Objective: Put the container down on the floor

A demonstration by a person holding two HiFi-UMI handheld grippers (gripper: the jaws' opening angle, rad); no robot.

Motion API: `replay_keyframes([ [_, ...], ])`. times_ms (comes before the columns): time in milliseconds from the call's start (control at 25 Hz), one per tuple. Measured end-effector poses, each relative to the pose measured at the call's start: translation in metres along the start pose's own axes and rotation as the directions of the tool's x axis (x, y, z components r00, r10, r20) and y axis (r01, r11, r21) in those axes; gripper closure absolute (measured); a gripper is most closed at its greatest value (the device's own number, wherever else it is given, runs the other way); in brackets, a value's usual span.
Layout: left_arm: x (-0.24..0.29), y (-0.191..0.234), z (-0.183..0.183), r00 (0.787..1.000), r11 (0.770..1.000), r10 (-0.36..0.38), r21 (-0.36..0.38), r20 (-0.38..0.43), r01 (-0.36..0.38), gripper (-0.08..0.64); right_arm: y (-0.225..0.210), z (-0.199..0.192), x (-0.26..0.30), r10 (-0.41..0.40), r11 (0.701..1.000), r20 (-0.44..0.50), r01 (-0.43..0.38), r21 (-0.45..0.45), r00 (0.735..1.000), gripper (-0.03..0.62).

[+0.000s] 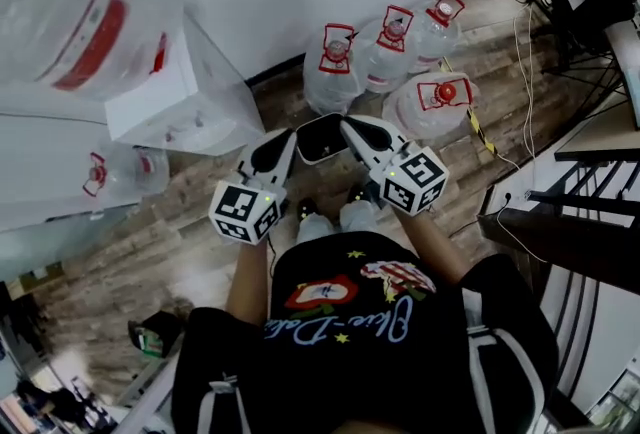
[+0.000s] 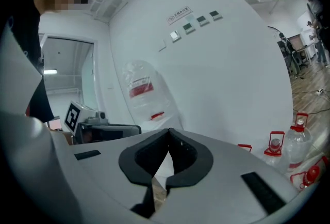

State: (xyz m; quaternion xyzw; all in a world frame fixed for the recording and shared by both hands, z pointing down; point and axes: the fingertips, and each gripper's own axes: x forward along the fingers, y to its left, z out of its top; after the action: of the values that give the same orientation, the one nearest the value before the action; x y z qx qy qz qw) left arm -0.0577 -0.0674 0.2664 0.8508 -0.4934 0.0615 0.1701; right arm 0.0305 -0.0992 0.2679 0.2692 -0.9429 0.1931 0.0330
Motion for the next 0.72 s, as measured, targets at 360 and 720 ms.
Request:
replay_keyframes([
  [360, -0.008, -0.021, 0.047, 0.994, 0.998, -0.028, 0.064, 0.102, 0.021, 0.557, 0.024, 0.045, -0.018, 0.01, 0.993, 0.061, -0.003, -0.122, 0.998, 0.594],
  [720, -0.006, -0.029, 0.066, 0.988, 0.996, -0.062, 0.064, 0.143, 0.054, 0.557, 0.028, 0.051, -0.022, 0.022, 0.99, 0.069, -0.013, -0.137, 0.997, 0.594],
])
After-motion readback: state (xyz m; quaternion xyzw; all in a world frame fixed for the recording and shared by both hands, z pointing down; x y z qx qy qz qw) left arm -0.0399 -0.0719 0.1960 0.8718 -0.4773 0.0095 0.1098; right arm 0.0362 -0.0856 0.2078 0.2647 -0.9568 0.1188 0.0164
